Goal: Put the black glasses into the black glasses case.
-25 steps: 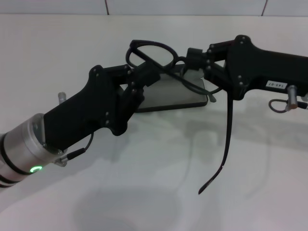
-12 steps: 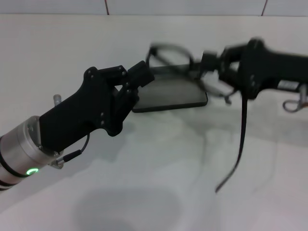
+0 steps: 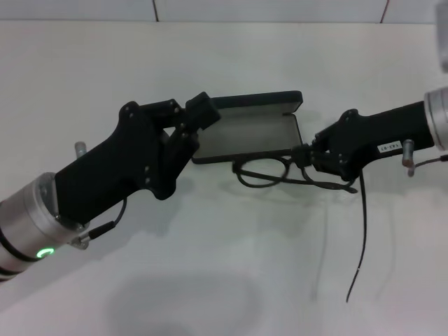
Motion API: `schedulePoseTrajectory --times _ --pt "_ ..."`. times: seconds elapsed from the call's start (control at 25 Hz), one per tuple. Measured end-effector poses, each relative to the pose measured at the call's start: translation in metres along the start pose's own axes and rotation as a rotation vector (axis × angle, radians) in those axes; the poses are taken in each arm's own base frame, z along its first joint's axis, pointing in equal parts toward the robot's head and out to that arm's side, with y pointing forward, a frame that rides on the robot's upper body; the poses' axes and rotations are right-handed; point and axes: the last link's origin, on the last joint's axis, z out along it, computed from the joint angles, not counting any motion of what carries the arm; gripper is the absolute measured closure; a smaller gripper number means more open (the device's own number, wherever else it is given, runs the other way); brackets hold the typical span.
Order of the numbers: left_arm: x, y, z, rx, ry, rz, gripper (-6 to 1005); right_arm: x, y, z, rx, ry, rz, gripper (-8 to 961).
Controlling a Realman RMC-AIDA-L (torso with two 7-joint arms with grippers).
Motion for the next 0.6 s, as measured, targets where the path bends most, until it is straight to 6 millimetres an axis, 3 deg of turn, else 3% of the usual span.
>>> schedulePoseTrajectory --times 0.28,0.6 --pt "-0.005 0.004 -0.014 0.059 -0.026 -0.008 958 -0.010 -0.006 0.006 0.015 0.247 0.004 894" --pt "-0.009 0.008 -0.024 0.104 -0.036 -0.001 958 -0.006 -0.007 0.009 0.009 0.328 -0.006 890"
